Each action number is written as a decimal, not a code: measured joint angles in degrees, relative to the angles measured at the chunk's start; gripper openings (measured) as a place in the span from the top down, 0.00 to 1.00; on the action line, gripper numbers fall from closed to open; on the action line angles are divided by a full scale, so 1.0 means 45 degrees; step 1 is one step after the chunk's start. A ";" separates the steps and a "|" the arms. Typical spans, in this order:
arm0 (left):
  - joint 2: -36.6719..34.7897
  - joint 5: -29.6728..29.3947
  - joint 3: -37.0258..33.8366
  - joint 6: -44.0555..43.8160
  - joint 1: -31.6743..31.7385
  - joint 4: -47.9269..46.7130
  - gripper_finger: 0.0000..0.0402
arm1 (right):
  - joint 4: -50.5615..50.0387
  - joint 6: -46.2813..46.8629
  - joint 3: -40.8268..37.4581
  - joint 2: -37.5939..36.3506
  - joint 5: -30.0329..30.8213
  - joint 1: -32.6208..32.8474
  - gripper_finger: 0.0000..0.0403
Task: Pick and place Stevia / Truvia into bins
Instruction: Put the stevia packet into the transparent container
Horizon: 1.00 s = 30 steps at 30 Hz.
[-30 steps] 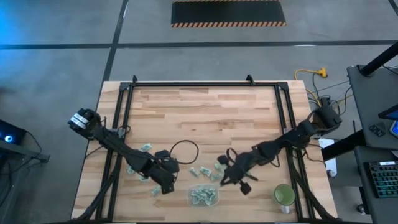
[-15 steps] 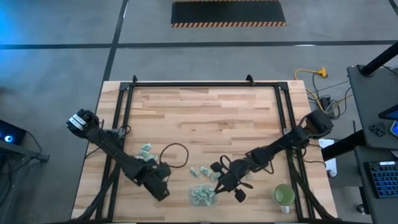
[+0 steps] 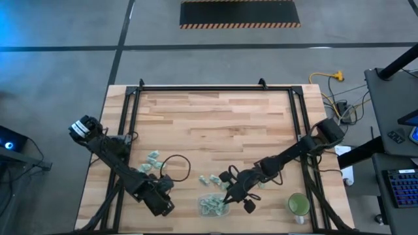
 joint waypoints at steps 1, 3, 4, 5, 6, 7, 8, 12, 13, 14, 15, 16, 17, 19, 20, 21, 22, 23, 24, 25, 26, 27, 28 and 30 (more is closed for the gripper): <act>0.0000 -0.0006 -0.0006 0.0000 -0.0005 0.0027 0.77 | -0.0055 -0.0059 0.0096 0.0142 -0.0002 0.0000 0.97; 0.0000 -0.0034 -0.0043 0.0000 -0.0005 0.0012 0.79 | -0.0128 -0.0115 0.0310 0.0404 -0.0010 0.0000 0.95; 0.0000 -0.0043 -0.0053 0.0002 -0.0009 0.0017 0.79 | -0.0204 -0.0151 0.0382 0.0486 -0.0012 0.0000 0.94; 0.0000 -0.0052 -0.0072 0.0008 -0.0031 0.0019 0.80 | -0.0403 -0.0201 0.0463 0.0497 -0.0010 0.0000 0.92; 0.0000 -0.0053 -0.0094 0.0005 -0.0056 0.0019 0.80 | -0.0529 -0.0264 0.0536 0.0497 -0.0005 0.0000 0.89; 0.0000 -0.0049 -0.0118 0.0007 -0.0072 0.0017 0.80 | -0.0658 -0.0282 0.0626 0.0492 -0.0003 -0.0002 0.86; 0.0000 -0.0051 -0.0133 0.0009 -0.0104 0.0017 0.80 | -0.0753 -0.0286 0.0688 0.0463 -0.0002 -0.0032 0.83; 0.0000 -0.0087 -0.0136 0.0005 -0.0204 0.0027 0.80 | -0.1029 -0.0112 0.0824 0.0402 0.0005 -0.0171 0.71; 0.0000 -0.0087 -0.0136 -0.0044 -0.0230 0.0024 0.80 | -0.1028 -0.0048 0.0849 0.0387 0.0005 -0.0224 0.68; 0.0000 -0.0095 -0.0136 -0.0146 -0.0278 0.0037 0.80 | -0.1021 -0.0044 0.0872 0.0379 0.0005 -0.0267 0.66; 0.0000 -0.0095 -0.0136 -0.0239 -0.0309 0.0023 0.80 | -0.1030 -0.0036 0.0876 0.0375 0.0005 -0.0301 0.64; 0.0000 -0.0092 -0.0138 -0.0272 -0.0330 0.0017 0.80 | -0.1050 -0.0051 0.0876 0.0375 0.0005 -0.0321 0.62; 0.0000 -0.0096 -0.0144 -0.0282 -0.0363 0.0034 0.80 | -0.1107 -0.0081 0.0876 0.0371 0.0005 -0.0335 0.60; 0.0034 -0.0150 -0.0197 -0.0289 -0.0426 0.0030 0.80 | -0.1343 -0.0198 0.0894 0.0349 0.0005 -0.0371 0.57; 0.0171 -0.0182 -0.0200 -0.0296 -0.0440 0.0079 0.80 | -0.1556 -0.0293 0.0932 0.0341 0.0005 -0.0376 0.56; 0.0306 -0.0180 -0.0204 -0.0291 -0.0452 0.0173 0.80 | -0.1722 -0.0359 0.0969 0.0341 0.0005 -0.0379 0.55; 0.0456 -0.0180 -0.0219 -0.0287 -0.0476 0.0241 0.80 | -0.1852 -0.0398 0.0978 0.0341 0.0002 -0.0389 0.55; 0.0598 -0.0173 -0.0223 -0.0283 -0.0485 0.0339 0.80 | -0.1963 -0.0404 0.0978 0.0341 0.0001 -0.0392 0.54; 0.0759 -0.0115 -0.0228 -0.0233 -0.0482 0.0547 0.80 | -0.2038 -0.0399 0.0979 0.0341 0.0004 -0.0415 0.54; 0.0955 -0.0078 -0.0225 -0.0171 -0.0486 0.0740 0.80 | -0.2143 -0.0400 0.0983 0.0341 0.0005 -0.0424 0.54; 0.1120 0.0035 -0.0228 -0.0052 -0.0484 0.0791 0.80 | -0.2186 -0.0405 0.0978 0.0341 0.0005 -0.0442 0.54; 0.1251 0.0132 -0.0228 0.0082 -0.0485 0.0803 0.80 | -0.2239 -0.0424 0.0978 0.0341 0.0005 -0.0442 0.54; 0.1308 0.0253 -0.0222 0.0149 -0.0481 0.0818 0.80 | -0.2335 -0.0480 0.0978 0.0331 0.0005 -0.0442 0.55; 0.1365 0.0448 -0.0219 0.0170 -0.0471 0.0830 0.80 | -0.2529 -0.0578 0.0973 0.0284 0.0005 -0.0437 0.55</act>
